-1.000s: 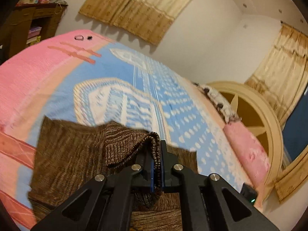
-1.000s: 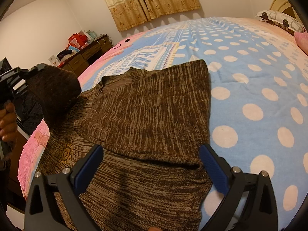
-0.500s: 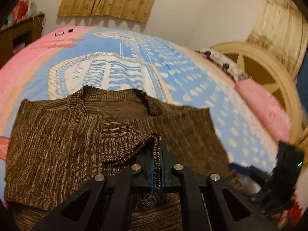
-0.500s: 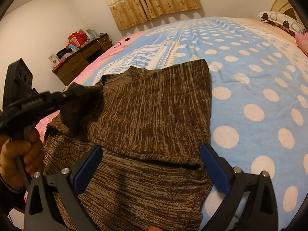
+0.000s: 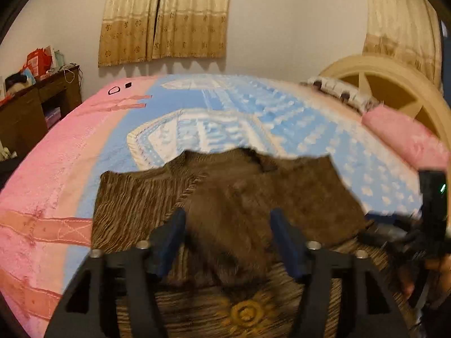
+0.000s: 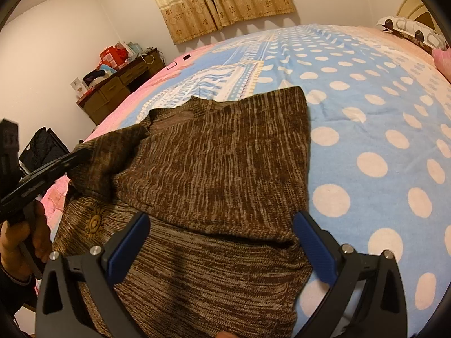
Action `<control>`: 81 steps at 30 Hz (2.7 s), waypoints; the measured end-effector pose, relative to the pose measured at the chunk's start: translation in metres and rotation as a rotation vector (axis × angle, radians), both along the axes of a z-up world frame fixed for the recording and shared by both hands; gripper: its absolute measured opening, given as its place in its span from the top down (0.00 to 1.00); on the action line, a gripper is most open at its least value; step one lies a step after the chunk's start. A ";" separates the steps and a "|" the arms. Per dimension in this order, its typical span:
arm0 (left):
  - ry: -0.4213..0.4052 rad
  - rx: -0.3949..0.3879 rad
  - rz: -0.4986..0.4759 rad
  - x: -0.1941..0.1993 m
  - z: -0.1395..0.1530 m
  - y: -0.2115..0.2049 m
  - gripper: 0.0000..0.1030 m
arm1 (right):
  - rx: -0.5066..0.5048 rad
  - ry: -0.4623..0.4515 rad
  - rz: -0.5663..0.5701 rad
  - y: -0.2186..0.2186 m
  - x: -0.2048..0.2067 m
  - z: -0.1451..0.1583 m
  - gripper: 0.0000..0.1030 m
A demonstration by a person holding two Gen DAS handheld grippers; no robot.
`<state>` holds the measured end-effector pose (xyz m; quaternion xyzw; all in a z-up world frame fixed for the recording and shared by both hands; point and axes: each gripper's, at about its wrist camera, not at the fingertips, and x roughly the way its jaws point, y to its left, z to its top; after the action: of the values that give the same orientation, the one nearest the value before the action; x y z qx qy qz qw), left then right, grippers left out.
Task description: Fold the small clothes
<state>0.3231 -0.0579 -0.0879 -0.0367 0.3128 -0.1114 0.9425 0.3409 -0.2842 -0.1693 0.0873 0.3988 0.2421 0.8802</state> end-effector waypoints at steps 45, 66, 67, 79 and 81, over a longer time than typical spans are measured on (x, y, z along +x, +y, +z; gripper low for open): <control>0.204 -0.023 0.393 -0.019 -0.068 0.144 0.20 | -0.466 -0.154 0.167 0.238 -0.003 0.059 0.17; 0.196 -0.060 0.376 -0.019 -0.069 0.147 0.16 | -0.373 -0.020 -0.208 0.083 0.067 0.047 0.28; 0.197 -0.056 0.377 -0.019 -0.069 0.147 0.16 | -0.306 -0.021 -0.176 0.086 0.060 0.048 0.28; 0.204 -0.043 0.374 -0.017 -0.069 0.143 0.16 | -0.282 0.082 -0.084 0.114 0.045 0.008 0.28; 0.209 -0.040 0.360 -0.017 -0.070 0.143 0.16 | -0.270 0.074 -0.097 0.107 0.041 0.013 0.28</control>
<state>0.3063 0.0853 -0.1574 -0.1223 0.3951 0.0571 0.9087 0.3822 -0.1774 -0.1568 -0.0036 0.4551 0.1400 0.8793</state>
